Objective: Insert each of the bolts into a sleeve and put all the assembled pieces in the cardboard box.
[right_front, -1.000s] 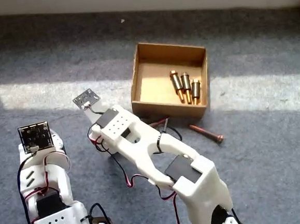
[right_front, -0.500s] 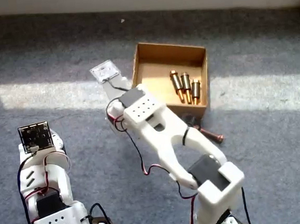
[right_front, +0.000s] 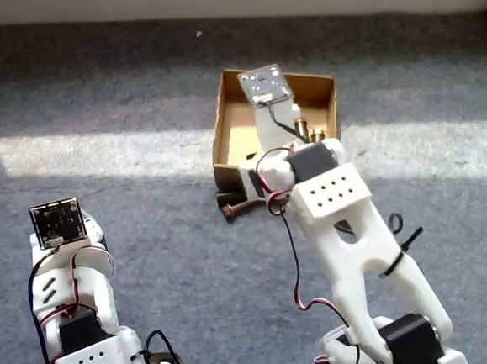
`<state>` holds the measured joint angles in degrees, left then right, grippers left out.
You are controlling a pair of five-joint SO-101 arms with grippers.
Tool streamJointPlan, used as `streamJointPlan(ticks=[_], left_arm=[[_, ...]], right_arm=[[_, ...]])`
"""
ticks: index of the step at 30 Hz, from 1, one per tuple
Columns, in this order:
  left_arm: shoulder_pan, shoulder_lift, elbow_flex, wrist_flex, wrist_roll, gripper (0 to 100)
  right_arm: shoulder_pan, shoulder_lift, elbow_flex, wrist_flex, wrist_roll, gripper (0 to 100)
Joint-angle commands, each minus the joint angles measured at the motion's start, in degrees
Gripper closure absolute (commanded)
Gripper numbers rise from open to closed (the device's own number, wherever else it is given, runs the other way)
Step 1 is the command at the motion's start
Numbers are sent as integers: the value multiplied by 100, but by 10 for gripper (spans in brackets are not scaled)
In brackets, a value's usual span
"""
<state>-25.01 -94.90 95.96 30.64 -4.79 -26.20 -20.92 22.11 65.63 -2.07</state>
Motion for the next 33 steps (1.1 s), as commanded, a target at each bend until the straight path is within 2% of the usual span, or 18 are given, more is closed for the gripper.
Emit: streamJointPlan(ticks=[1, 6, 10, 13, 23, 30, 33], left_arm=[[110, -75, 66, -123, 44, 986], [110, -75, 66, -123, 44, 986], [110, -75, 66, -123, 53, 986], [198, -75, 66, -114, 53, 986], [743, -75, 75, -97, 53, 986], [1552, -13, -418, -79, 44, 986], [2149, -4, -822, 290, -246, 986]], right_arm=[[312, -919, 382, 13, 53, 993], [567, -1719, 1130, -4, 62, 993], [796, -2308, 1640, -13, 598, 993], [1077, -2677, 1982, -40, 686, 993], [1982, -3644, 3934, -1868, 686, 993], [3046, -4374, 4462, -2440, -229, 993], [3503, -4629, 4470, -2440, -378, 993]])
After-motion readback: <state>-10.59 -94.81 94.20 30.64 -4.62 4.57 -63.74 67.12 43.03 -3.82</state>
